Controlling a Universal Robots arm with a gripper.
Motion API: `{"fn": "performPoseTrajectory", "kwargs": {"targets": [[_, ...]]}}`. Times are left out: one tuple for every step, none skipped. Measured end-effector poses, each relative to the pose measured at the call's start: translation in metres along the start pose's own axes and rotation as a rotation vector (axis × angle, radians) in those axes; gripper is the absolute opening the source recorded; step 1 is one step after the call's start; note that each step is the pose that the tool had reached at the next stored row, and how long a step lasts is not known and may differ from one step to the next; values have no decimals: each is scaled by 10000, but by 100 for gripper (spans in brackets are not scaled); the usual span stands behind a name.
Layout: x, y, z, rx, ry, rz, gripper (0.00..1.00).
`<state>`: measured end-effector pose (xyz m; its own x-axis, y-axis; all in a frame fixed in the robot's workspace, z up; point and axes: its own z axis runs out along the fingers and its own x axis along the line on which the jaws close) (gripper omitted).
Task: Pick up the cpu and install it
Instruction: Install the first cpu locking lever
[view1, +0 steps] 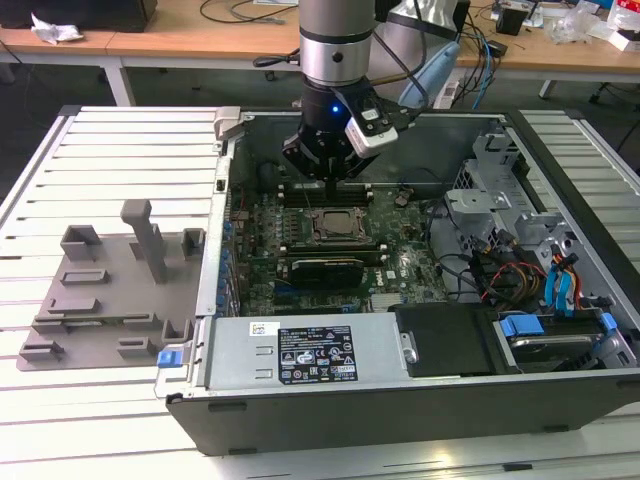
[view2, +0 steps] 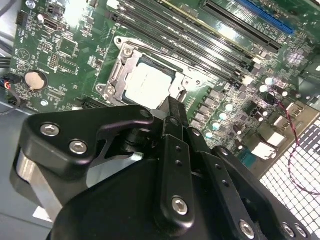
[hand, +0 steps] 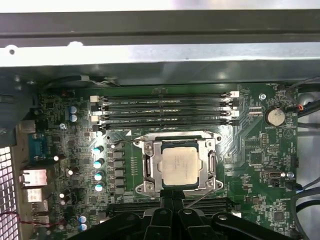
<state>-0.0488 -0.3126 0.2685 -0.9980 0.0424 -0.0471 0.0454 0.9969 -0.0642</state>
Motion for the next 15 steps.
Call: {"fn": "performPoseTrajectory", "kwargs": {"targets": [[11,-1,-1,0,-1,0,11],[32,-1,-1,0,0,0,11],[57,-2,-2,0,0,2,11],[88,-3,-4,0,0,2,11],[113,-2,-4,0,0,0,11],[141,0,-4,1,1,0,11],[162,3,-3,3,2,1,11],[182,7,-2,2,1,2,11],[199,19,-1,1,1,1,11],[207,41,-2,1,0,0,11],[227,80,-4,0,0,1,11],[252,108,-6,0,1,1,11],[309,134,-9,1,1,1,11],[396,157,-11,2,1,0,11],[455,173,-11,1,0,-12,11]]}}
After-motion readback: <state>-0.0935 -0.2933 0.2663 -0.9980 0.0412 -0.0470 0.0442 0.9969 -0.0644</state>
